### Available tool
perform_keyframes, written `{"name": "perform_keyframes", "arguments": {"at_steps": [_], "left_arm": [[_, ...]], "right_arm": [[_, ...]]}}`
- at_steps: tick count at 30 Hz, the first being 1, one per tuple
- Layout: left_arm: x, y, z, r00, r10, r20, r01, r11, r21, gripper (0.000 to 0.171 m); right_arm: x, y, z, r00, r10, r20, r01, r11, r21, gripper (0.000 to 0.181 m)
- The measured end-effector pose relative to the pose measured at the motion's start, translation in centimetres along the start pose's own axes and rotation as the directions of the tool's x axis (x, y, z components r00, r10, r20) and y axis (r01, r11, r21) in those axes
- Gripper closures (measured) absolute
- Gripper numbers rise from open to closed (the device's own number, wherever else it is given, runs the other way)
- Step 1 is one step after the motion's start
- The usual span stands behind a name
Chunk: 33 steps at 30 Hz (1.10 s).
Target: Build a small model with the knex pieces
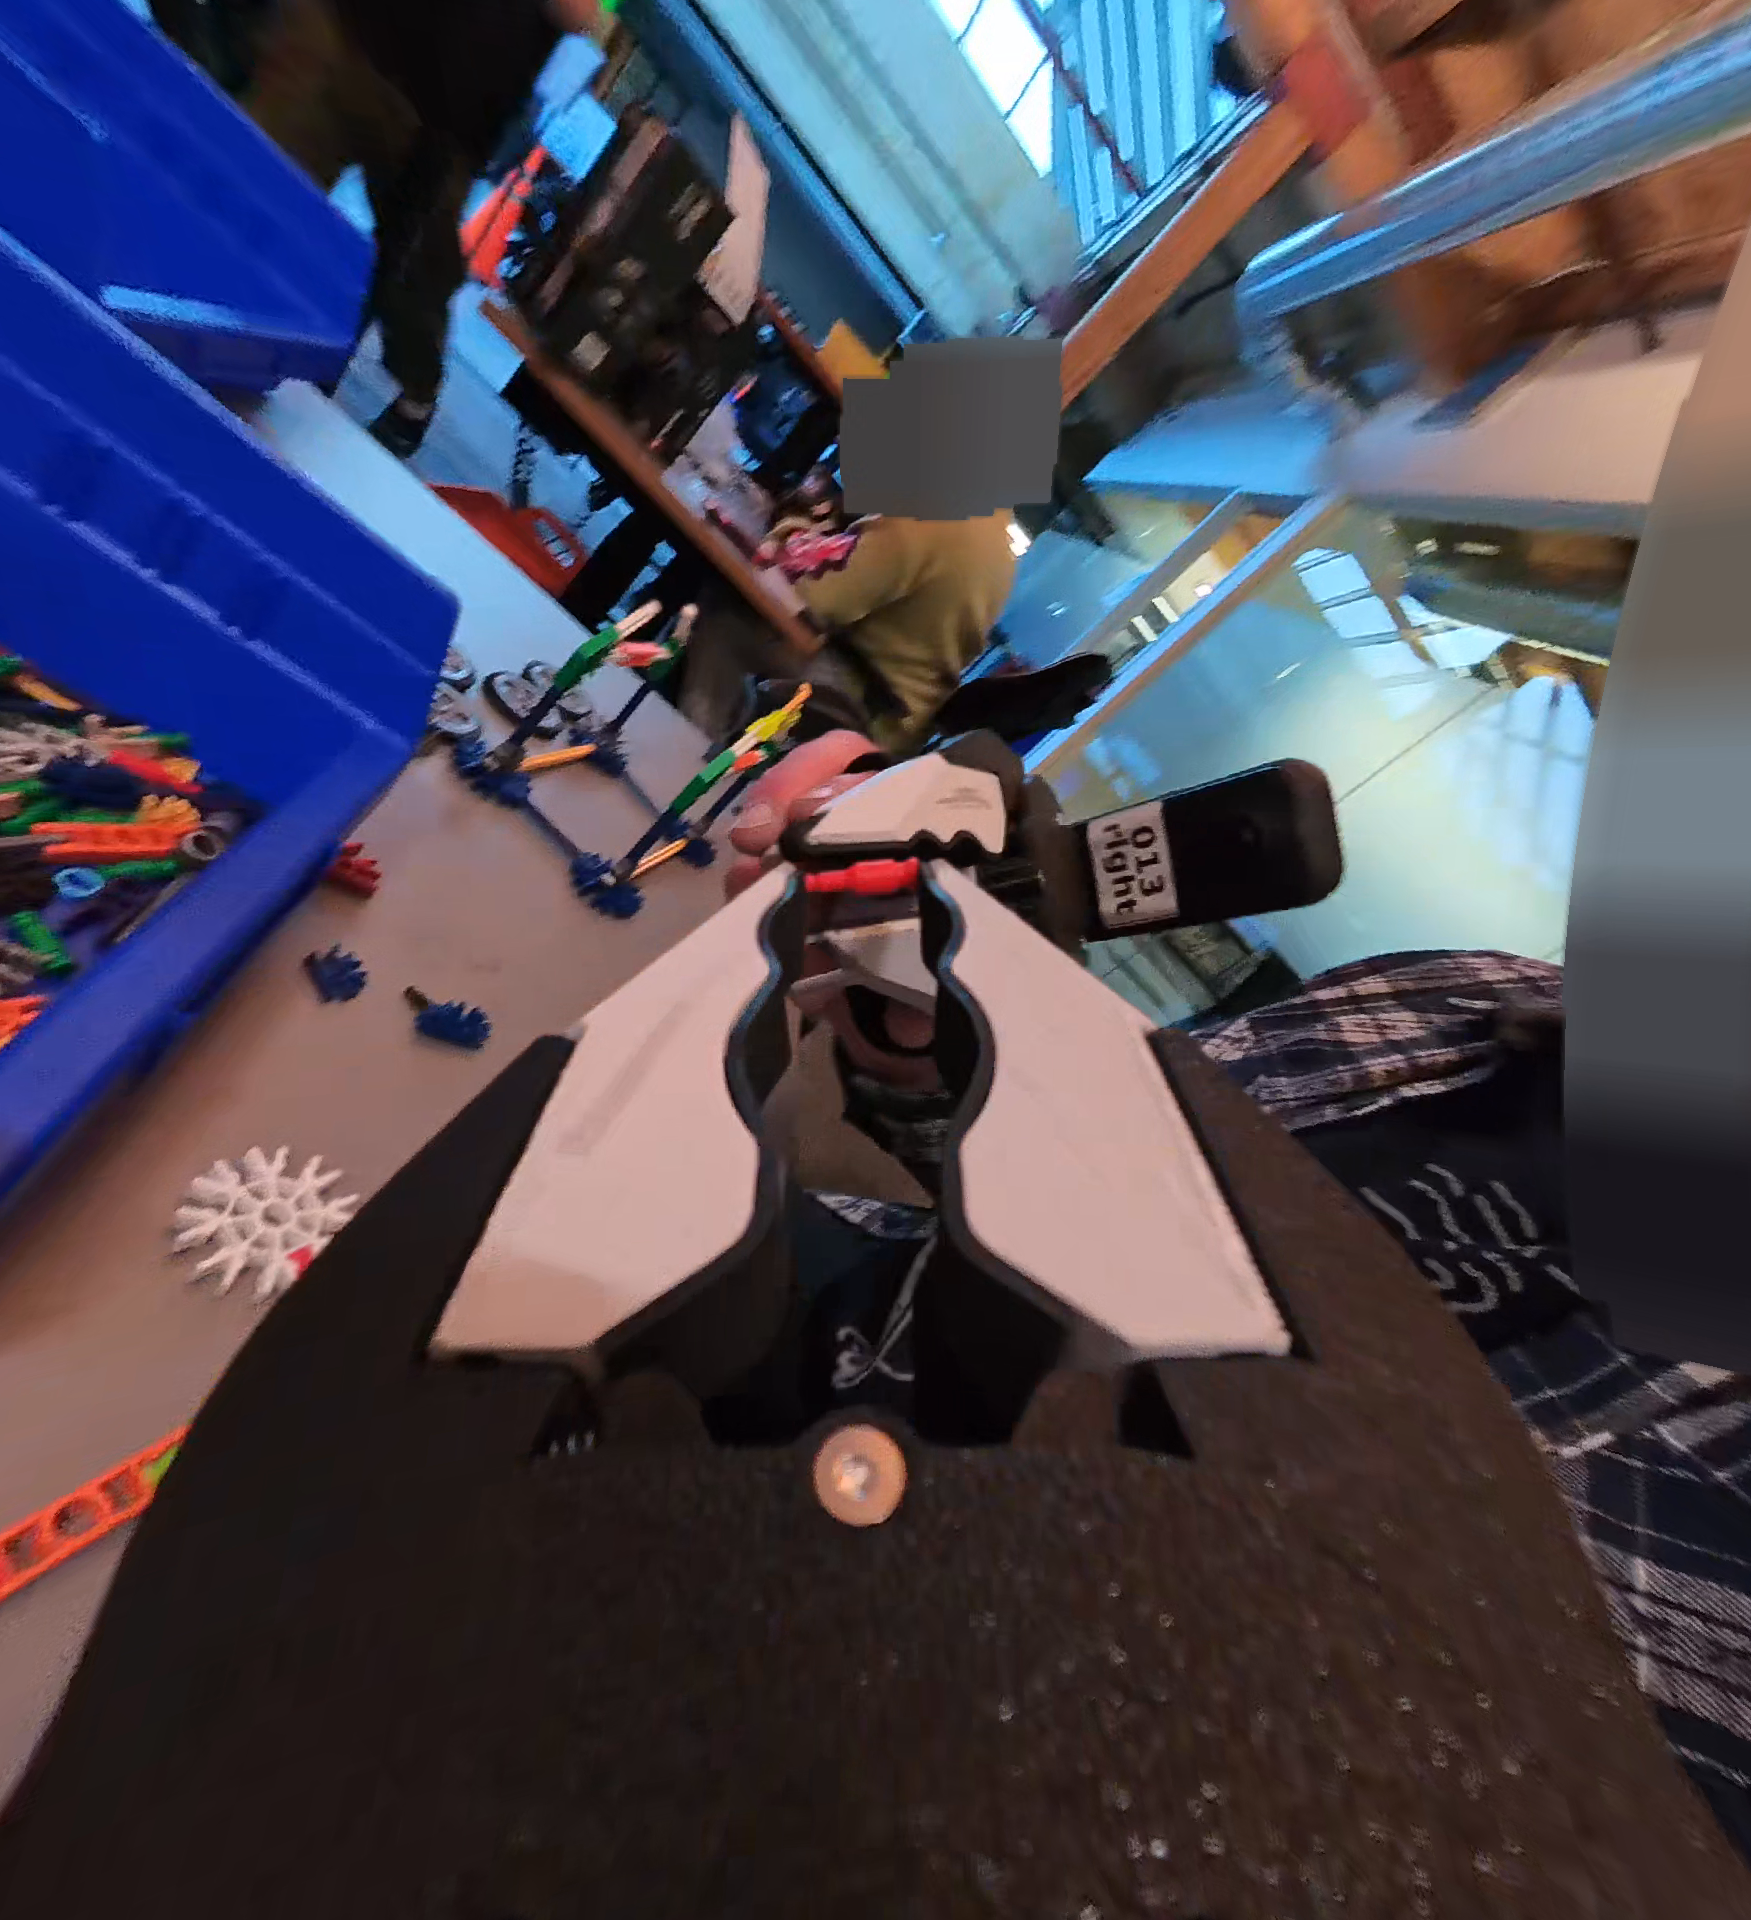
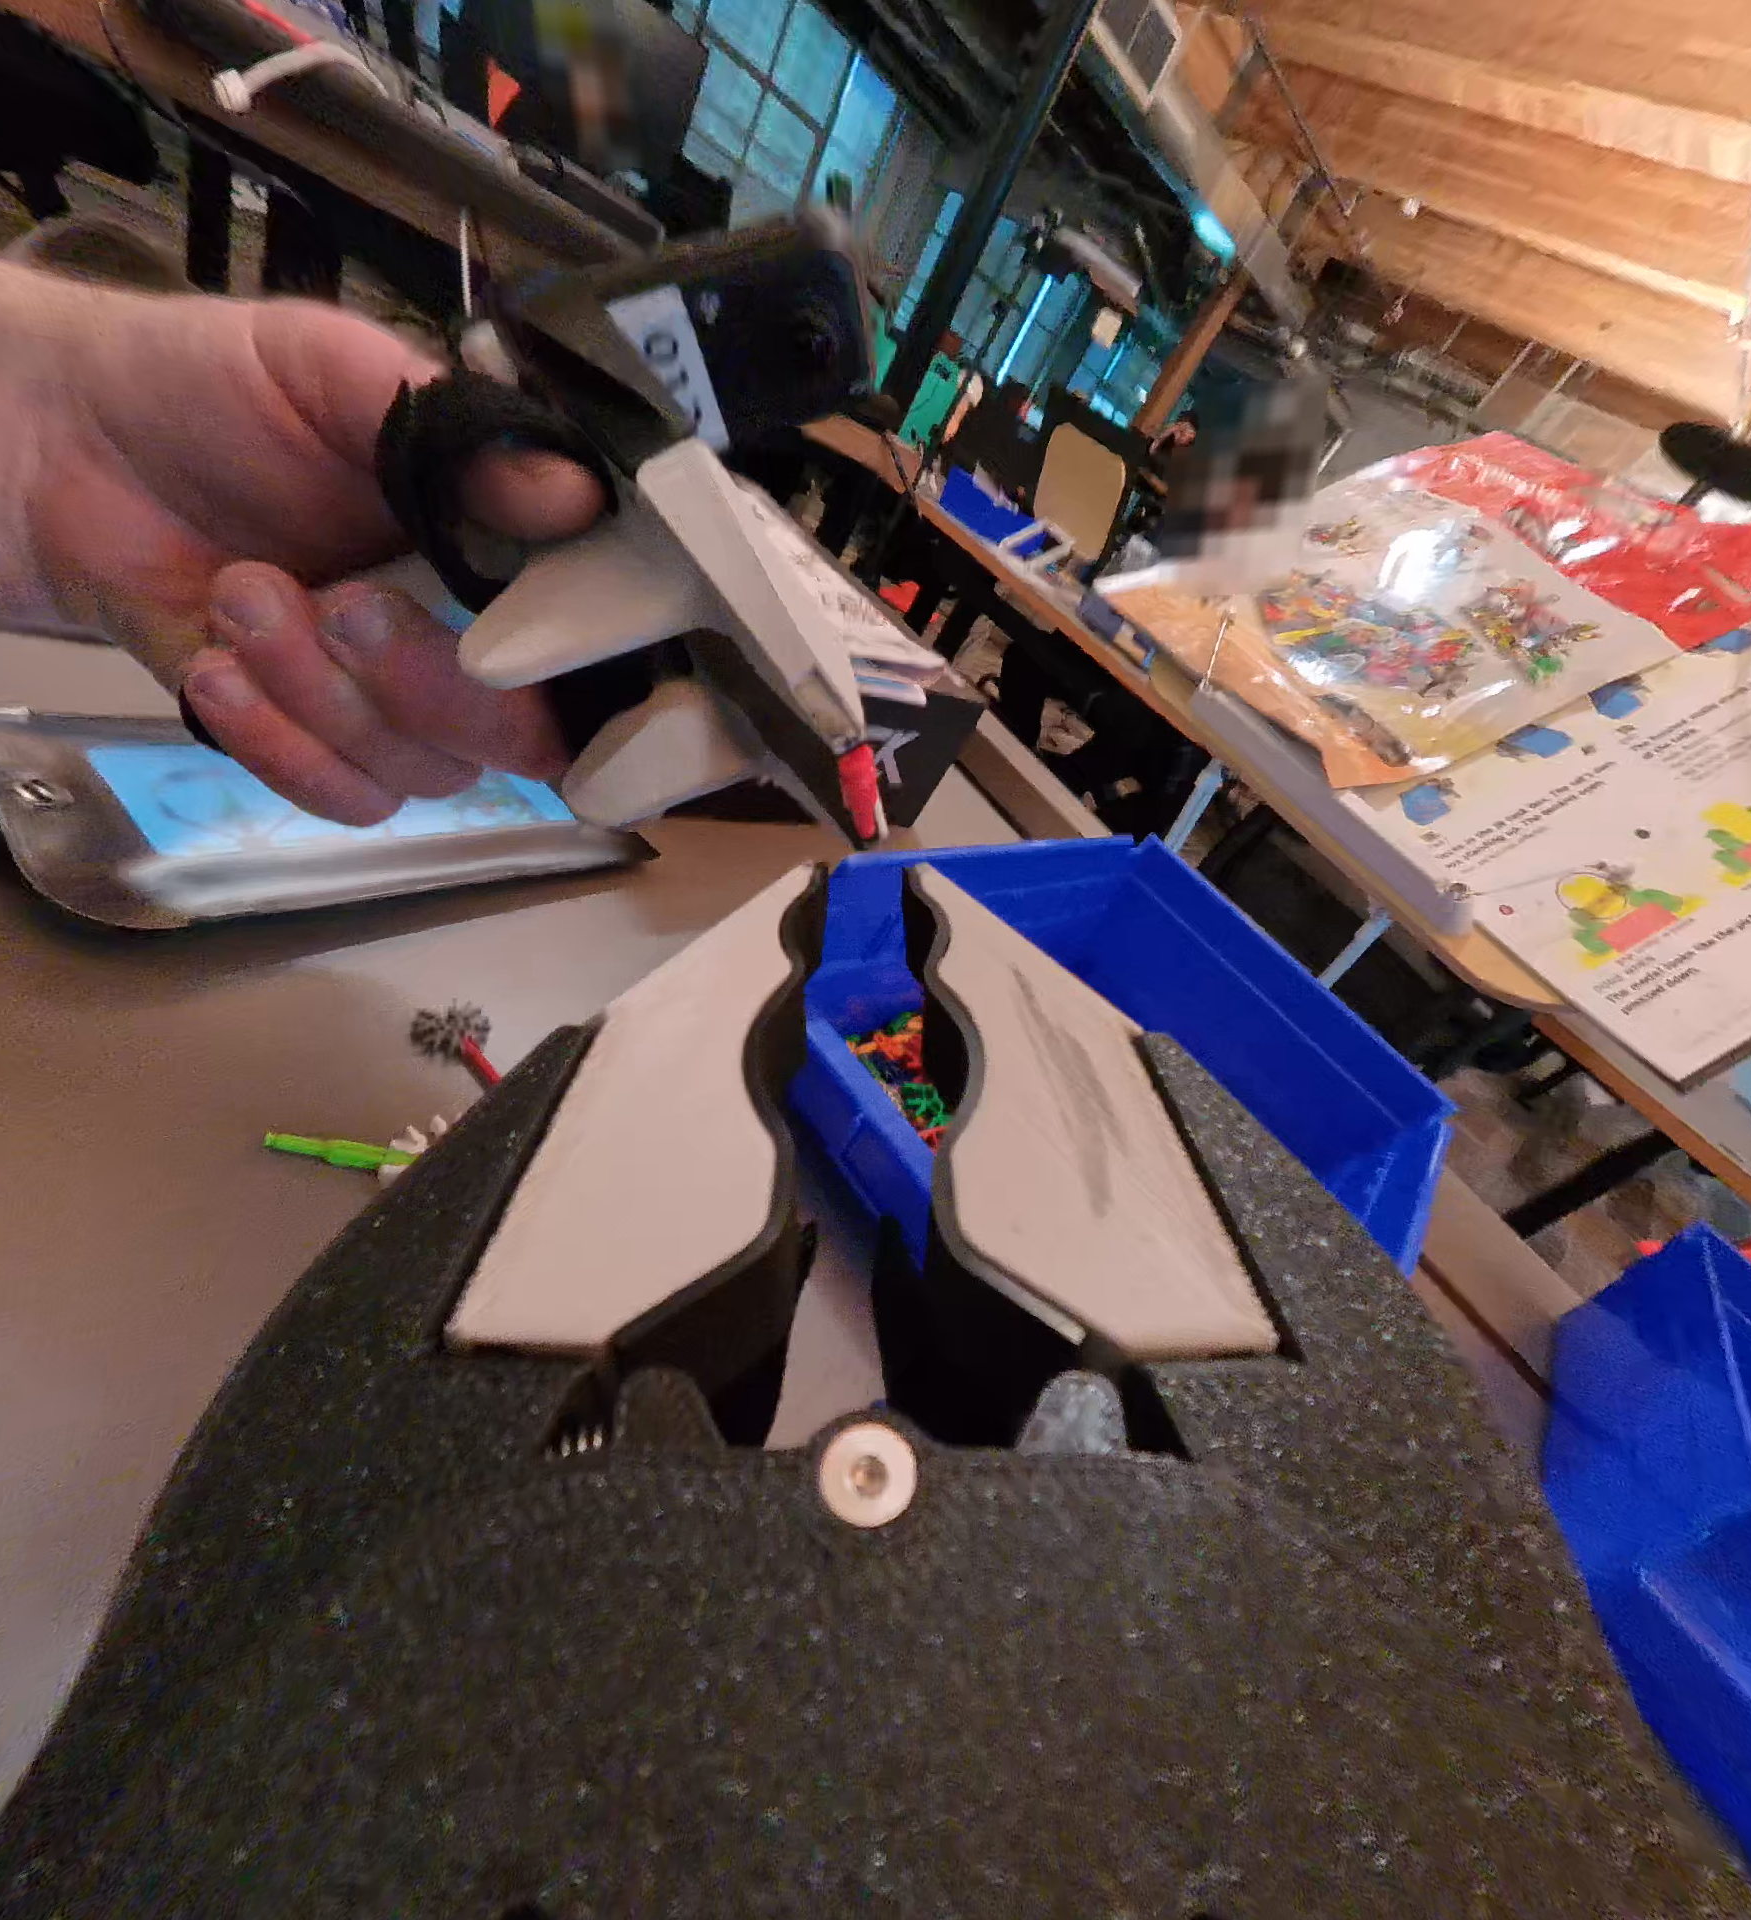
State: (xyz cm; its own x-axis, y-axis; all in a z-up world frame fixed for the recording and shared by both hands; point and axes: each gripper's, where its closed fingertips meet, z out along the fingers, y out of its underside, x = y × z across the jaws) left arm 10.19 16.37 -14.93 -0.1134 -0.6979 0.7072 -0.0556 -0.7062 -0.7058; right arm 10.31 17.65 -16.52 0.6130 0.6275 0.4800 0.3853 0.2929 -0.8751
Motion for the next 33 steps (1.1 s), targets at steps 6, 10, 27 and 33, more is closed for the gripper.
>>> {"name": "perform_keyframes", "arguments": {"at_steps": [6, 10, 27, 33], "left_arm": [[0.9, 0.2, 0.0, 0.989, -0.032, -0.148, 0.038, 0.999, 0.035, 0.152], [1.2, 0.1, 0.2, 0.982, -0.037, -0.185, 0.044, 0.998, 0.036, 0.152], [-4.9, 4.9, -2.9, 0.810, 0.478, 0.340, -0.345, 0.857, -0.383, 0.123], [-6.9, 9.5, -4.3, 0.668, 0.680, 0.302, -0.382, 0.662, -0.645, 0.118]], "right_arm": [[-0.4, -2.0, -0.2, 0.987, -0.158, -0.019, 0.159, 0.985, 0.069, 0.168], [-0.3, -2.3, 0.2, 0.975, -0.217, -0.040, 0.219, 0.973, 0.071, 0.176], [-2.0, 7.4, -4.0, 0.939, 0.223, 0.262, -0.060, 0.856, -0.514, 0.177], [-5.0, 10.6, -5.4, 0.865, 0.394, 0.309, -0.080, 0.718, -0.691, 0.177]]}}
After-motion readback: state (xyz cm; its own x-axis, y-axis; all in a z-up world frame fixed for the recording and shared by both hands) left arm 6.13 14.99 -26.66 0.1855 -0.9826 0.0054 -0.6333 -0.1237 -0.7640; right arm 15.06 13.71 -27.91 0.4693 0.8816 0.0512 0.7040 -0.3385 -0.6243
